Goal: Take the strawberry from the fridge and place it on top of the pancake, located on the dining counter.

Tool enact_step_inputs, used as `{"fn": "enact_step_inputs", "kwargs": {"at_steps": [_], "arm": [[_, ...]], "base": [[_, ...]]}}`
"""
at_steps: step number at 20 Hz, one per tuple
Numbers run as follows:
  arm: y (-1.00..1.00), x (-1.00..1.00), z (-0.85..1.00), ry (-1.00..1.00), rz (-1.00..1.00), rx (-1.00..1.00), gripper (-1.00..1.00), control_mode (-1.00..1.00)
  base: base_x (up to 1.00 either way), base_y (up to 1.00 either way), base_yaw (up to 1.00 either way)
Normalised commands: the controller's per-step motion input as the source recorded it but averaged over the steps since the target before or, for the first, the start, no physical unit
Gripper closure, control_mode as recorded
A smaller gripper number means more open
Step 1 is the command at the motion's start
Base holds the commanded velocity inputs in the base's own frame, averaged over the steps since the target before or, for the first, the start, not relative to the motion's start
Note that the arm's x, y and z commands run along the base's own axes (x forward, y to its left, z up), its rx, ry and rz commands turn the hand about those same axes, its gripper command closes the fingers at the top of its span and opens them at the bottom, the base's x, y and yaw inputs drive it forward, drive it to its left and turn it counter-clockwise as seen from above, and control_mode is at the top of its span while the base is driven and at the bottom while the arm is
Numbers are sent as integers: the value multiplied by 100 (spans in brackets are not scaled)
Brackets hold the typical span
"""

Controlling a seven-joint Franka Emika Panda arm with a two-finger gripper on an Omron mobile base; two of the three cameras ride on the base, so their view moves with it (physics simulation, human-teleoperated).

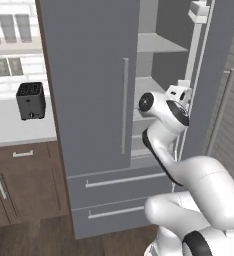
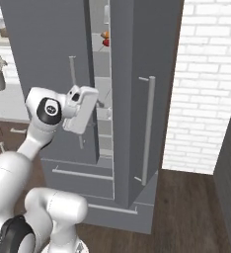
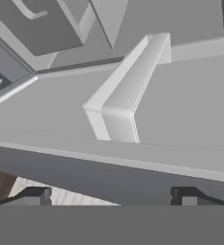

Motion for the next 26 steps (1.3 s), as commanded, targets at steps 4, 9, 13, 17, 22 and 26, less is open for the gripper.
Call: {"fn": "enact_step_inputs", "kwargs": {"at_steps": [4, 9, 13, 17, 22, 26], "arm": [[-3, 34, 0, 3, 0, 0, -100, -100], [-42, 1, 0, 4, 0, 0, -100, -100], [-49, -1, 0, 3, 0, 0, -100, -100], [-51, -18, 0, 0, 0, 0, -100, -100], [-66, -14, 0, 1, 0, 0, -100, -100], [-86, -2, 0, 3, 0, 0, -100, -100]], "base": [[0, 0, 0], [0, 0, 0], [0, 0, 0], [0, 0, 0], [0, 0, 0], [0, 0, 0]]}}
